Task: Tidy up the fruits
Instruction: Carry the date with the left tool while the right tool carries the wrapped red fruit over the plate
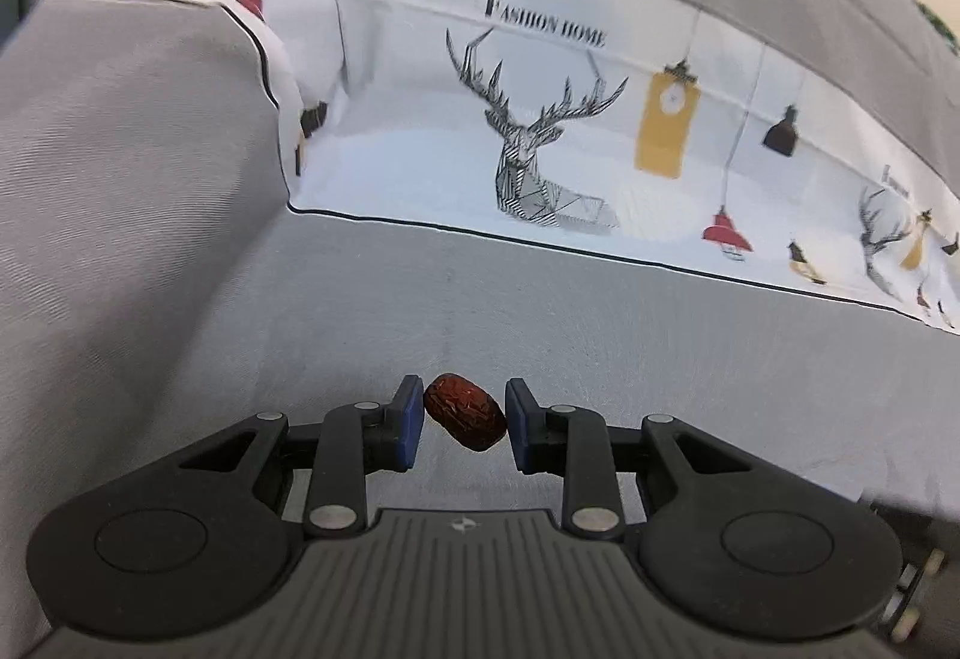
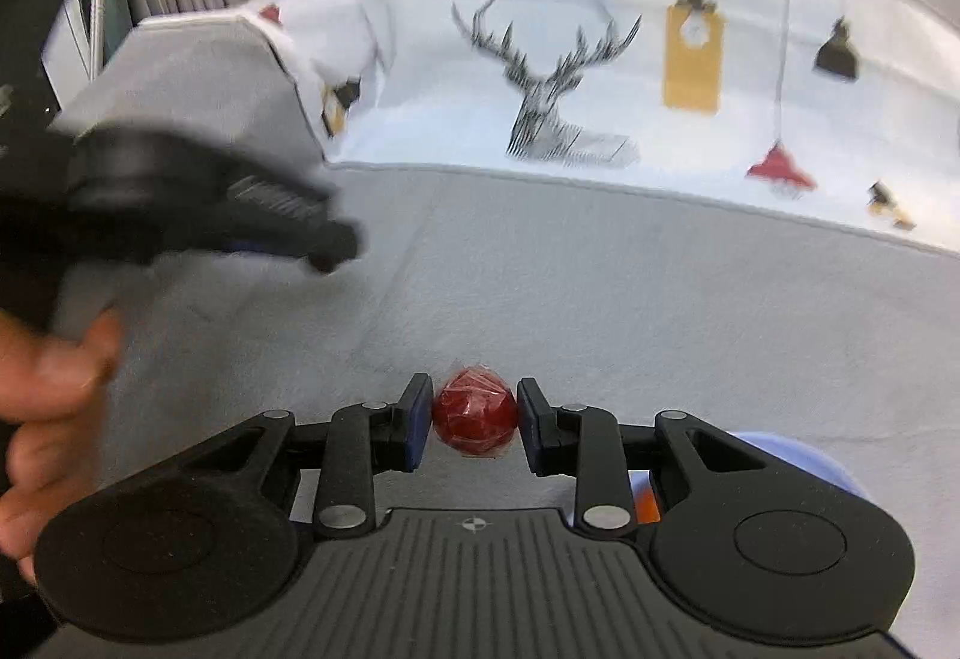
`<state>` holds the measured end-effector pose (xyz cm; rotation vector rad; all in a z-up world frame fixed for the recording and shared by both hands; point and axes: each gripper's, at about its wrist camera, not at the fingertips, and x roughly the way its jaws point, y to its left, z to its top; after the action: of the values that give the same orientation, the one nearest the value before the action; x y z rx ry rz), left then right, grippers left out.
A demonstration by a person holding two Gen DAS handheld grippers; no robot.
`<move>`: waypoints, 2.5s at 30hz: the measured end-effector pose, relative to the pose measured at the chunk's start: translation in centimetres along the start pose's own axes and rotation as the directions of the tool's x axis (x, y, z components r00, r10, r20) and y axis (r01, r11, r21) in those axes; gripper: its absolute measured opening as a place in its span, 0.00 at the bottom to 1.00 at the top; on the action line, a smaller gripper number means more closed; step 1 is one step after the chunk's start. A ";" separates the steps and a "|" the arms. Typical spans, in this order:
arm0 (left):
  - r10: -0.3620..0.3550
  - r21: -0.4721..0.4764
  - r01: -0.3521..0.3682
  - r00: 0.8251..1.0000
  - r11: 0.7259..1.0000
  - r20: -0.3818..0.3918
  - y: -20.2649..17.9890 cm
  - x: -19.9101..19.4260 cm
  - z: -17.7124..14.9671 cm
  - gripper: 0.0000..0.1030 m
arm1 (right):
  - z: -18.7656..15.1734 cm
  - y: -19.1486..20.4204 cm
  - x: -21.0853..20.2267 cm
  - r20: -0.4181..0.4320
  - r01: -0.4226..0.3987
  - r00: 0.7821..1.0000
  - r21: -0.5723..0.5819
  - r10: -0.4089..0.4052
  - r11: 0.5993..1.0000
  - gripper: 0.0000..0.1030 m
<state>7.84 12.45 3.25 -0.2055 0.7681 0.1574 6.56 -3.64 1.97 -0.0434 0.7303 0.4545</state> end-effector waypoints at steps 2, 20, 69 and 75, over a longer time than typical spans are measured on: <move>-0.011 0.030 0.010 1.000 0.999 0.015 -0.7 -1.5 -0.7 0.31 | 0.1 -0.8 -1.7 0.034 0.009 0.999 0.026 -0.010 1.000 0.31; -0.121 0.139 0.113 0.991 0.984 0.049 -5.6 -6.4 -5.2 0.31 | -5.1 -8.5 -12.4 0.209 0.138 0.964 0.138 -0.166 0.981 0.31; -0.299 0.338 0.327 0.945 0.882 -0.133 -12.0 -2.7 -8.0 0.31 | -5.0 -11.4 -9.6 0.088 0.186 0.975 0.162 -0.202 0.969 0.31; -0.297 0.344 0.328 0.944 0.880 -0.141 -12.2 -2.5 -8.2 0.31 | -5.0 -11.2 -9.5 0.082 0.183 0.977 0.150 -0.197 0.972 0.31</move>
<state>3.22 -1.47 0.79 0.0196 0.8230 -0.3042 1.86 -18.40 3.07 0.0417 0.6542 0.2192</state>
